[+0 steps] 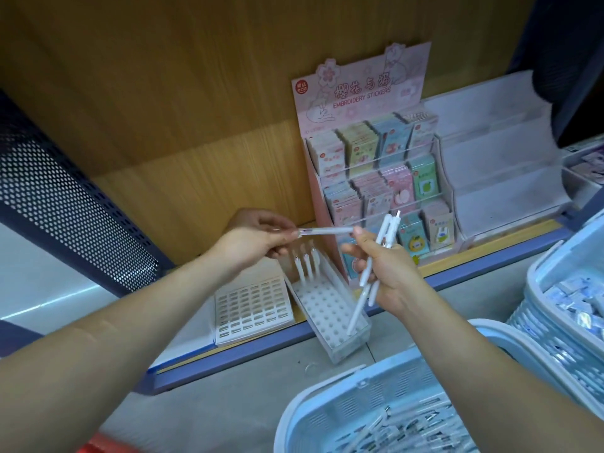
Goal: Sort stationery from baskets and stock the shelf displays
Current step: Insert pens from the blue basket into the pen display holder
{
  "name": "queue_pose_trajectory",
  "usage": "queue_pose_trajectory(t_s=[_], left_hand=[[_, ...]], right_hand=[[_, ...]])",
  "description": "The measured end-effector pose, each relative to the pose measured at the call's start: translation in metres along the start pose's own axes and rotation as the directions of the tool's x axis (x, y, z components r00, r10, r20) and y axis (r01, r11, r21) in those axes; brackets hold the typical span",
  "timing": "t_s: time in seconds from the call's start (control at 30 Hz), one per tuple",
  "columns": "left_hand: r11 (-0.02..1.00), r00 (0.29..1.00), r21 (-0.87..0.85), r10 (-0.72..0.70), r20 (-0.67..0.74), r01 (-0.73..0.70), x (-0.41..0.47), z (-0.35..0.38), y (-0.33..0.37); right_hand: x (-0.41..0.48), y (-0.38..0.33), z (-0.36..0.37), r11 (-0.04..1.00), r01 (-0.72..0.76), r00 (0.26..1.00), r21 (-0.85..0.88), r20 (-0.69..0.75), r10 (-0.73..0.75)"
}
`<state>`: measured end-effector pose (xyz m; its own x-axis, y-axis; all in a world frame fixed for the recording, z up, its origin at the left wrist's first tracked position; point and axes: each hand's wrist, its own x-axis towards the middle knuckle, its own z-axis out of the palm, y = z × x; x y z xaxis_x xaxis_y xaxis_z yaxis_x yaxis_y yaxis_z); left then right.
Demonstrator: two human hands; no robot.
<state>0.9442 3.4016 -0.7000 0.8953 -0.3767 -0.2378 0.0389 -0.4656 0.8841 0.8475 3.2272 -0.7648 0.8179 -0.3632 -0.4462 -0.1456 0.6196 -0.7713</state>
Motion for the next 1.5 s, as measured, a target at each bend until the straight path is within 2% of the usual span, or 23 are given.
queue_pose_trajectory(t_s=[0.07, 0.17, 0.23, 0.37, 0.57, 0.7, 0.93, 1.23, 1.37, 1.5], left_hand=[[0.964, 0.998, 0.263, 0.038, -0.046, -0.025, 0.006, -0.018, -0.002], [0.810, 0.998, 0.585, 0.062, -0.004, -0.048, 0.011, -0.027, -0.009], [0.720, 0.996, 0.689, 0.071, 0.051, -0.086, 0.014, -0.022, -0.016], [0.619, 0.992, 0.776, 0.063, 0.108, -0.123, 0.026, -0.009, -0.032], [0.586, 0.984, 0.794, 0.040, 0.171, -0.162, 0.035, 0.003, -0.049], [0.555, 0.979, 0.811, 0.039, 0.199, -0.186, 0.037, 0.005, -0.050], [0.515, 0.979, 0.835, 0.049, 0.196, -0.193, 0.037, 0.011, -0.047], [0.516, 0.979, 0.836, 0.037, 0.198, -0.189, 0.038, 0.011, -0.041], [0.512, 0.980, 0.840, 0.027, 0.195, -0.181, 0.039, 0.011, -0.038], [0.545, 0.985, 0.823, 0.029, 0.172, -0.160, 0.041, 0.012, -0.039]], right_hand=[[0.004, 0.003, -0.009, 1.000, -0.012, 0.996, -0.021, -0.088, 0.011], [0.007, 0.008, -0.016, 0.998, -0.056, 0.991, -0.014, -0.125, 0.053], [0.008, 0.011, -0.017, 0.997, -0.079, 0.991, 0.010, -0.106, 0.080], [0.009, 0.018, -0.017, 0.993, -0.122, 0.991, 0.005, -0.054, 0.122], [0.010, 0.024, -0.017, 0.985, -0.126, 0.992, -0.118, -0.004, 0.127], [0.011, 0.026, -0.020, 0.986, -0.113, 0.993, -0.120, 0.023, 0.117], [0.011, 0.028, -0.021, 0.980, -0.185, 0.981, -0.076, 0.039, 0.189], [0.015, 0.034, -0.022, 0.964, -0.184, 0.983, -0.193, -0.006, 0.186], [0.018, 0.036, -0.023, 0.965, -0.170, 0.985, -0.199, 0.006, 0.174], [0.018, 0.038, -0.023, 0.951, -0.125, 0.990, -0.283, 0.027, 0.139]])
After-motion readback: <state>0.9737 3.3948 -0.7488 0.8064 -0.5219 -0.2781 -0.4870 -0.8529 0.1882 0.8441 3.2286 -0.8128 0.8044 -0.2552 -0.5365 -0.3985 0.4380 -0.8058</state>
